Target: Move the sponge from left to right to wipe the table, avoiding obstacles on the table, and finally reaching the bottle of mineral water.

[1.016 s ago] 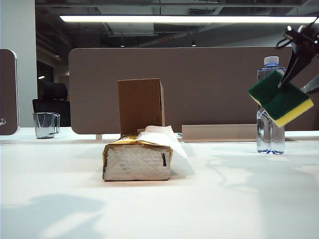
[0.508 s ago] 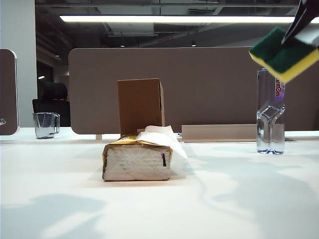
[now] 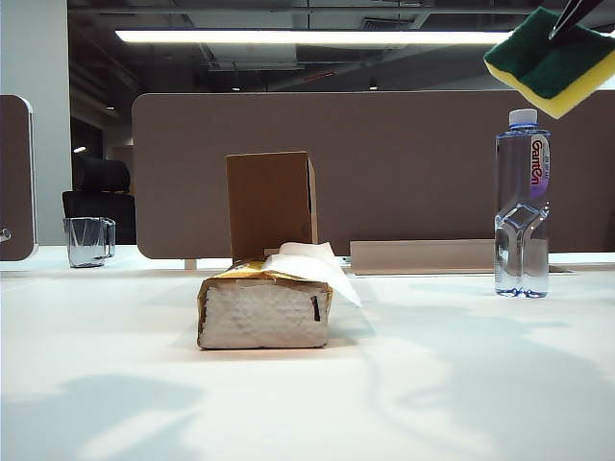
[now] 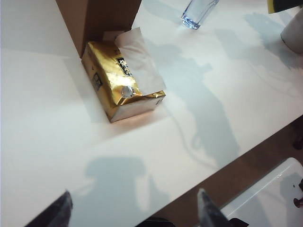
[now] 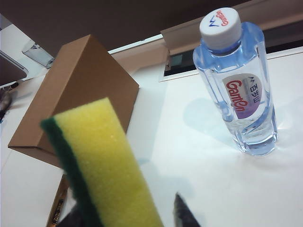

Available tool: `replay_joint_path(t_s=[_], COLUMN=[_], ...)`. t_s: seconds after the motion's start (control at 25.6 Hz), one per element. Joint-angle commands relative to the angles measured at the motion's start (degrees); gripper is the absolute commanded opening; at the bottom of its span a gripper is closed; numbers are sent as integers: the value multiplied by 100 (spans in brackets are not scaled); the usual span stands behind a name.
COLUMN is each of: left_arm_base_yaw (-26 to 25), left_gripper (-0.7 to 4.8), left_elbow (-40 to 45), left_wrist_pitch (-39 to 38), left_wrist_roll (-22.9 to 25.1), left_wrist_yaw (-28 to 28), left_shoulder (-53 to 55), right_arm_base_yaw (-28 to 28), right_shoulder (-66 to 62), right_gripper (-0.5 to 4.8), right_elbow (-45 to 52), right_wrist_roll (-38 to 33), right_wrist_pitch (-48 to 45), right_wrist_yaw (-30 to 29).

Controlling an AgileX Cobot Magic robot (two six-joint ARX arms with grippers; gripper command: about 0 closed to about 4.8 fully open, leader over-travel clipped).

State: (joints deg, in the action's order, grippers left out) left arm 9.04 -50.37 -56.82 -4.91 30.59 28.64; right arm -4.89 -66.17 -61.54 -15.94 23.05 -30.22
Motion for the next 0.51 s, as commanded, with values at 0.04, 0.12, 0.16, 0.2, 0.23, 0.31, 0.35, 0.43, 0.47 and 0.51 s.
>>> replay_joint_path(t_s=[0.04, 0.12, 0.16, 0.2, 0.23, 0.31, 0.35, 0.43, 0.47, 0.51], left_arm_base_yaw=[-4, -4, -4, -4, -4, -4, -4, -4, -4, -4], left_gripper=[341, 341, 341, 341, 341, 341, 341, 341, 341, 341], left_elbow=[-44, -44, -44, -44, -44, -44, -44, -44, -44, -44], left_wrist_pitch=[31, 35, 35, 33, 33, 31, 31, 31, 31, 28], left_wrist_roll=[-2, -2, -2, -2, -2, -4, -2, -2, -2, -2], left_wrist_yaw=[13, 13, 13, 15, 17, 28, 31, 31, 28, 28], left_shoulder=[-4, -2, -4, -4, -4, -4, -4, -4, -4, -4], right_arm_base_yaw=[7, 4, -4, -9, -9, 0, 7, 7, 4, 2], right_shoulder=[-22, -160, -385, -538, -656, -898, -1121, -1300, -1403, -1471], right_gripper=[225, 225, 225, 225, 225, 225, 225, 225, 225, 225], right_elbow=[28, 98, 105, 105, 105, 107, 107, 107, 109, 118], right_wrist_roll=[-9, 24, 79, 101, 107, 120, 120, 120, 122, 125], right_wrist_pitch=[-4, 22, 162, 236, 273, 297, 286, 291, 289, 286], right_wrist_yaw=[212, 243, 197, 151, 87, -66, -170, -166, -164, -164])
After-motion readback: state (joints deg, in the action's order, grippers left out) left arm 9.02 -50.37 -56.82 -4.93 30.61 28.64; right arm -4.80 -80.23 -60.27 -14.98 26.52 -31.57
